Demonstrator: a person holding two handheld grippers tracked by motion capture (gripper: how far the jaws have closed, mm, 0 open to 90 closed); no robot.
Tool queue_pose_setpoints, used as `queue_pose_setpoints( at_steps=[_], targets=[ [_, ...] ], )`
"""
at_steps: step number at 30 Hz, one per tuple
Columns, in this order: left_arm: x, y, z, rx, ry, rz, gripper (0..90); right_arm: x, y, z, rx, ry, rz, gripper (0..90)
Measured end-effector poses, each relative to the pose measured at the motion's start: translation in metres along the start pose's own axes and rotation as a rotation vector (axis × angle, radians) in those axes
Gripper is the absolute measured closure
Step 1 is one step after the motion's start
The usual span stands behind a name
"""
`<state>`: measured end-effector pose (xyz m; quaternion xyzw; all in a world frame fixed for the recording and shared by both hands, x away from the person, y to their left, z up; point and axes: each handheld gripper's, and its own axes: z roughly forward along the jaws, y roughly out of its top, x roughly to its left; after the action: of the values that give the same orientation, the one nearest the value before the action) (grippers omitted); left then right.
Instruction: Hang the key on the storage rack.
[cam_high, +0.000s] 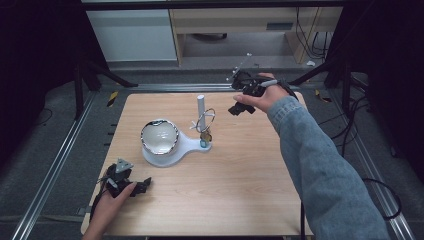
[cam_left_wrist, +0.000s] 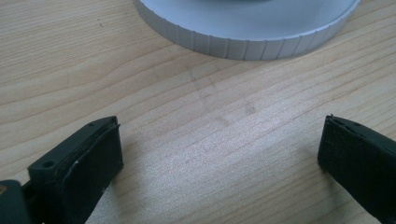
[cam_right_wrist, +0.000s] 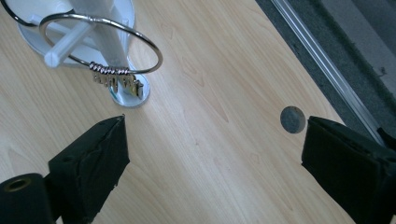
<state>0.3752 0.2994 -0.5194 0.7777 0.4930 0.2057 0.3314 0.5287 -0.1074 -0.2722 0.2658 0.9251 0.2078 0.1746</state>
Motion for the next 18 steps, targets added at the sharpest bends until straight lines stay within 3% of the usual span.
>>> queue_pose_setpoints(
  at_steps=[7,9,12,18],
  targets=[
    [0.0,0.0,0.0,0.001,-0.001,0.001,0.0,-0.001,-0.016,0.001,-0.043,-0.026,0.017,5.9],
    [0.0,0.0,0.0,0.001,-0.001,0.001,0.0,-0.002,-0.02,0.0,-0.05,-0.044,0.015,13.8],
    [0.0,0.0,0.0,0.001,0.0,0.002,0.0,-0.001,-0.027,0.001,-0.06,-0.03,0.023,11.8],
    [0.0,0.0,0.0,0.0,0.0,0.001,0.0,0.001,-0.052,0.006,-0.105,-0.095,0.039,9.6]
  ],
)
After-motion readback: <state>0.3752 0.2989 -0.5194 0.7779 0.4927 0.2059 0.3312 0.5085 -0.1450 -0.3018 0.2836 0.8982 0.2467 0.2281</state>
